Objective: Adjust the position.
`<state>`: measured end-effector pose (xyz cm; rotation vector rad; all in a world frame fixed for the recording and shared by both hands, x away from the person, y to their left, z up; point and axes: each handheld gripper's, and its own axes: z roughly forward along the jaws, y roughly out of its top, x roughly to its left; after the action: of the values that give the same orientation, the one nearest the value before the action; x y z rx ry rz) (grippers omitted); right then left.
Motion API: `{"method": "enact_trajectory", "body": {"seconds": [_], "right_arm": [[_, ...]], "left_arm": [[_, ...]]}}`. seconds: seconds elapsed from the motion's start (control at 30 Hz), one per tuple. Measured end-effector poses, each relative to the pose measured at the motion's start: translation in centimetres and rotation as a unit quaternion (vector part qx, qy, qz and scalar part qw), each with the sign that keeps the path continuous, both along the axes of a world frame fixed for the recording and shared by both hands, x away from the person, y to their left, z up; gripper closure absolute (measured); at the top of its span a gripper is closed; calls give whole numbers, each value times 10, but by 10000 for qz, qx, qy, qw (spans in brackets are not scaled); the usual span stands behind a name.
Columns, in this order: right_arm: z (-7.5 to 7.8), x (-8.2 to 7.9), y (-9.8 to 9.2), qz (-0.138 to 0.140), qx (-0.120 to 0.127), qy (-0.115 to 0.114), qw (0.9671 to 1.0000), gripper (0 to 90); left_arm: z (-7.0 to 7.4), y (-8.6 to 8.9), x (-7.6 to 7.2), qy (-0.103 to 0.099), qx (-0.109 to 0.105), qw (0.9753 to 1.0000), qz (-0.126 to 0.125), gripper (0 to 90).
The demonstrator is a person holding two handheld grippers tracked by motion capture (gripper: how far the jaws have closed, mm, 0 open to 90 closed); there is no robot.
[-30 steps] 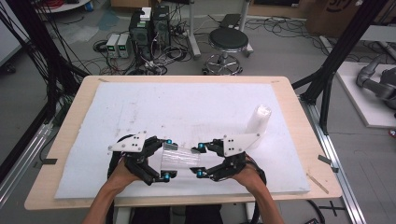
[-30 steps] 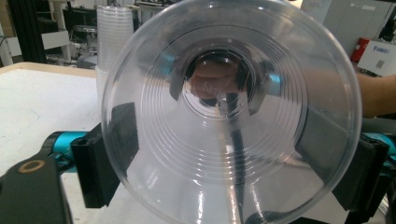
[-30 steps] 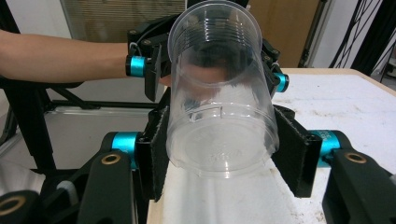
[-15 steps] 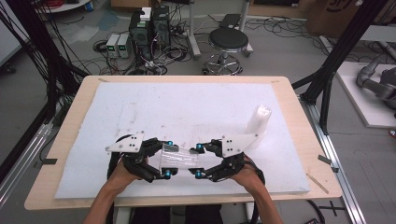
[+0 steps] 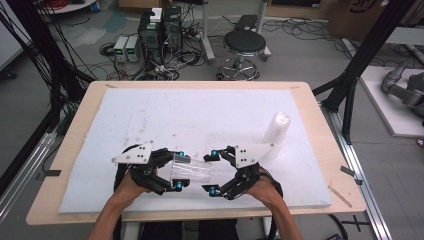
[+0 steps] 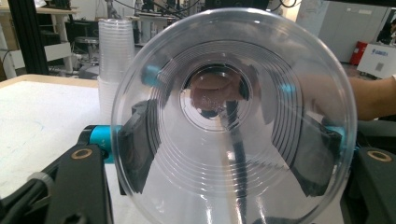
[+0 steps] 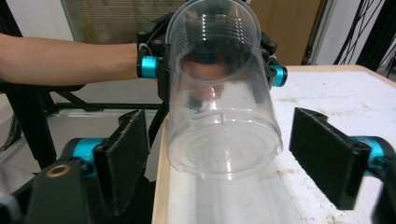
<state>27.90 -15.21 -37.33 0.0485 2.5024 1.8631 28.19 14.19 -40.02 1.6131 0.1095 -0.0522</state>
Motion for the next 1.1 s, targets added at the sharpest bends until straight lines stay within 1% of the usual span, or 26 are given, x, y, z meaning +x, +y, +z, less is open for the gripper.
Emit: {"method": "enact_trajectory", "body": {"seconds": [0.1, 0.2, 0.27, 0.37, 0.43, 0.5, 0.53, 0.57, 0.67, 0.7, 0.77, 0.83, 0.87, 0.9, 0.93, 0.97, 1.0, 1.03, 1.07, 1.1], "right_arm": [[0, 0, 1, -122, -12, 44, 9999, 167], [0, 0, -1, -261, -22, 59, 9996, 167], [-1, -1, -3, -380, -40, 32, 9993, 167], [-2, -4, -9, -716, -73, -15, 9974, 167], [-4, -6, -15, -936, -67, -62, 9956, 167], [-7, -8, -20, -1152, -80, -69, 9933, 167], [-9, -9, -23, -1255, -86, -55, 9920, 167], [-11, -9, -26, -1321, -95, -29, 9912, 167], [-17, -11, -36, -1661, -81, -27, 9861, 167], [-19, -12, -38, -1771, -102, 1, 9841, 167], [-23, -12, -43, -2045, -156, 9, 9787, 167], [-27, -12, -48, -2282, -192, 78, 9734, 167], [-29, -12, -50, -2416, -202, 72, 9701, 167], [-31, -12, -52, -2515, -207, 96, 9676, 167], [-33, -12, -54, -2613, -227, 124, 9649, 167], [-35, -12, -57, -2709, -269, 148, 9621, 167], [-38, -11, -59, -2853, -318, 149, 9578, 167], [-39, -11, -61, -2902, -327, 177, 9563, 167], [-44, -11, -64, -2970, -267, 251, 9542, 168], [-45, -12, -66, -3020, -258, 269, 9526, 167]], "left_arm": [[1, 2, 0, -19, 19, 10000, 42, 320], [3, 4, 0, -34, 98, 9999, 102, 319], [4, 6, 0, -19, 201, 9996, 192, 318], [8, 9, 3, 32, 448, 9984, 335, 318], [12, 11, 4, 44, 645, 9971, 413, 318], [16, 12, 6, 10, 837, 9954, 467, 318], [18, 12, 6, 27, 900, 9947, 492, 318], [20, 12, 8, 6, 1045, 9931, 525, 318], [27, 10, 12, -8, 1400, 9883, 607, 317], [30, 9, 14, -8, 1537, 9862, 624, 316], [34, 7, 18, -25, 1835, 9807, 671, 316], [39, 4, 21, -30, 2136, 9744, 705, 316], [41, 3, 23, -36, 2286, 9708, 724, 316], [44, 2, 25, -43, 2431, 9673, 725, 316], [46, 0, 27, -49, 2591, 9631, 721, 316], [49, -3, 29, -60, 2807, 9569, 738, 316], [50, -4, 30, -78, 2898, 9541, 751, 314], [53, -8, 32, -160, 3207, 9443, 719, 314], [54, -10, 33, -189, 3299, 9413, 685, 314], [56, -13, 35, -180, 3413, 9376, 638, 314]]}}
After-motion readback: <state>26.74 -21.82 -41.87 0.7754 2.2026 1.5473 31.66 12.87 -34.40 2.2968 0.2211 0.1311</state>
